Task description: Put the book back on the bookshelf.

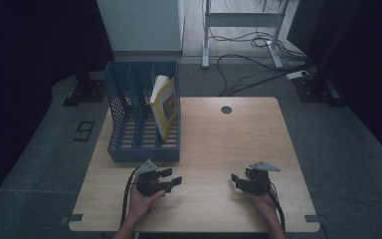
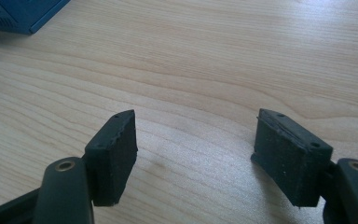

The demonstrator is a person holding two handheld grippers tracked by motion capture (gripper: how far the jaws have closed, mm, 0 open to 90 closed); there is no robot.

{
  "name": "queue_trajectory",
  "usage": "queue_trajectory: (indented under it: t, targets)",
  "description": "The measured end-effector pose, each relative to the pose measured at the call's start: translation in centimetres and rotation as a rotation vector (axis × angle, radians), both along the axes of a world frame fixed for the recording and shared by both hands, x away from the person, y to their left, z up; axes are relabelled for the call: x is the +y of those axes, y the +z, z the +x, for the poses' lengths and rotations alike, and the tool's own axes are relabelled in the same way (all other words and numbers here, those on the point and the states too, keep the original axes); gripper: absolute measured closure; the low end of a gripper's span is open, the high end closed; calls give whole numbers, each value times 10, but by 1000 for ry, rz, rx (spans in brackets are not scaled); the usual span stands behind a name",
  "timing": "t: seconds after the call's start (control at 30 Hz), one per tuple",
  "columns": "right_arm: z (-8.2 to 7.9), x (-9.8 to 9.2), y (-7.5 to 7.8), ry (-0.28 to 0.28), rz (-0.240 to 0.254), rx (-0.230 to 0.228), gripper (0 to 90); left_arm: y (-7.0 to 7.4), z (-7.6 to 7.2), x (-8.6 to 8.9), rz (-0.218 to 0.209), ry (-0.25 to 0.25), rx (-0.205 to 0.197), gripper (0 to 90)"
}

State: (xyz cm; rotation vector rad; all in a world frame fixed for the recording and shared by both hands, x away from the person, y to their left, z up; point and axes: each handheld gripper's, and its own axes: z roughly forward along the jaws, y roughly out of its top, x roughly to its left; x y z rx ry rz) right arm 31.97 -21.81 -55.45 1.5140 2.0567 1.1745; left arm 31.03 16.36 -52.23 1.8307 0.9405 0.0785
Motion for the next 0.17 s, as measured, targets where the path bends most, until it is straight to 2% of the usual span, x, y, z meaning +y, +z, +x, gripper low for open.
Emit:
queue_trajectory:
  t: [0.17]
  targets:
    - [0,0,0,0,-2,1,288,-2,1,0,6,0,9,378]
